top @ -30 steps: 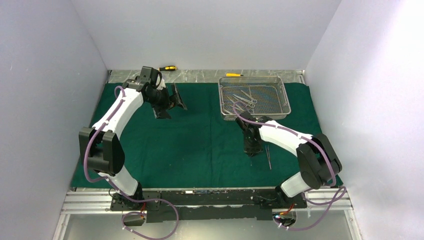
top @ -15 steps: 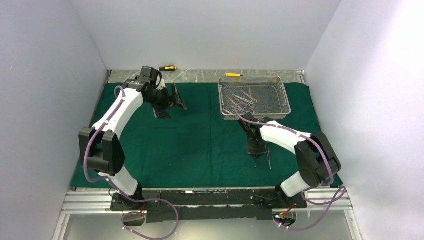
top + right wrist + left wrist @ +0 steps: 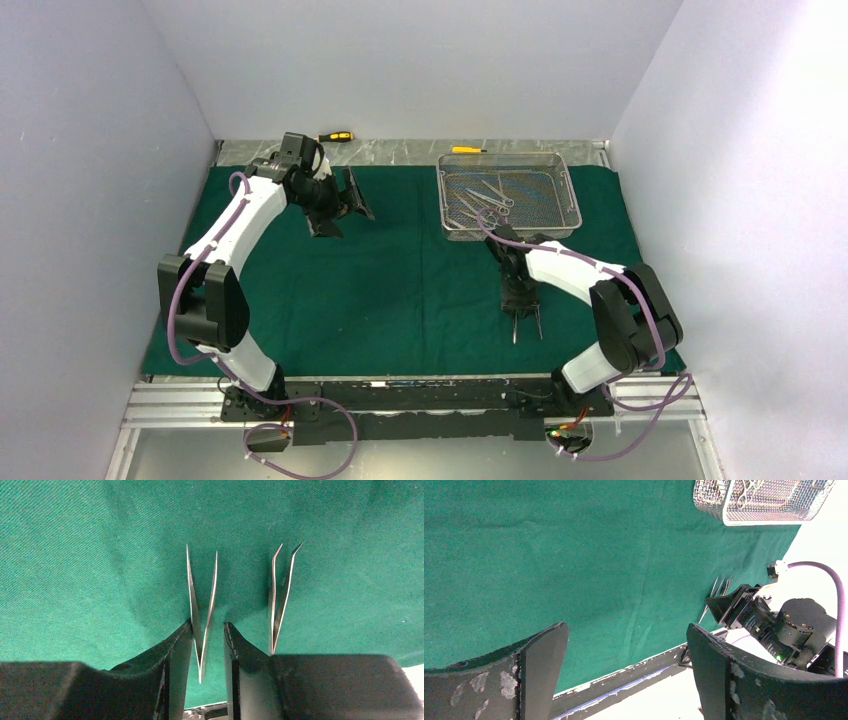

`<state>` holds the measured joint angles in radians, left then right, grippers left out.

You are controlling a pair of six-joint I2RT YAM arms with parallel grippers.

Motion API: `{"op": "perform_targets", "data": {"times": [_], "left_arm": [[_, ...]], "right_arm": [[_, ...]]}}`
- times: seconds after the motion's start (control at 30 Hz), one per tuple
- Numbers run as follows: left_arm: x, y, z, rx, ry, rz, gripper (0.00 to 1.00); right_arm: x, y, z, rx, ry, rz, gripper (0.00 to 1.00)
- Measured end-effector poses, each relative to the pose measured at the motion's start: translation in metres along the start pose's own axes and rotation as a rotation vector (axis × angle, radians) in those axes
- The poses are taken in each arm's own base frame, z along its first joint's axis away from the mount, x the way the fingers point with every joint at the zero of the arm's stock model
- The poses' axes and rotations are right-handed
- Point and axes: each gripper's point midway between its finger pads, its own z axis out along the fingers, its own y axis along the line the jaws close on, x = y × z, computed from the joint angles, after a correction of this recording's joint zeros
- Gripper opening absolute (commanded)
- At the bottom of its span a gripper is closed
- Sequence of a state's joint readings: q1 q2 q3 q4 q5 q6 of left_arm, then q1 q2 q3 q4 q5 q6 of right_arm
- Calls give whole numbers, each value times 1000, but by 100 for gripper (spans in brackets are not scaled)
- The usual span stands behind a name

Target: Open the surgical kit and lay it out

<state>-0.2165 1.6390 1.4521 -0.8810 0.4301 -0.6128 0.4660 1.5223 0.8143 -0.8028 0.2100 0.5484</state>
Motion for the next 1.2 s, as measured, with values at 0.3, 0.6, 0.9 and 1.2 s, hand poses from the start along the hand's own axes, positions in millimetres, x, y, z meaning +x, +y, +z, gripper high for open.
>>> {"op": "perform_targets", "data": {"times": [0.3,0.6,0.9,1.2], "left_arm": [[0,0,0,1,1,0,93],[0,0,0,1,1,0,93],[-3,0,-2,-9,-13,14,93],[-12,-3,-6,-15,-46,24,92]], "right_arm": [[0,0,-1,-1,9,-14,34],[-20,7,-22,-25,-25,-8,45],[-122,16,-117,-144,-378,106,58],[-234,24,-137,-215,-534,183,44]]}}
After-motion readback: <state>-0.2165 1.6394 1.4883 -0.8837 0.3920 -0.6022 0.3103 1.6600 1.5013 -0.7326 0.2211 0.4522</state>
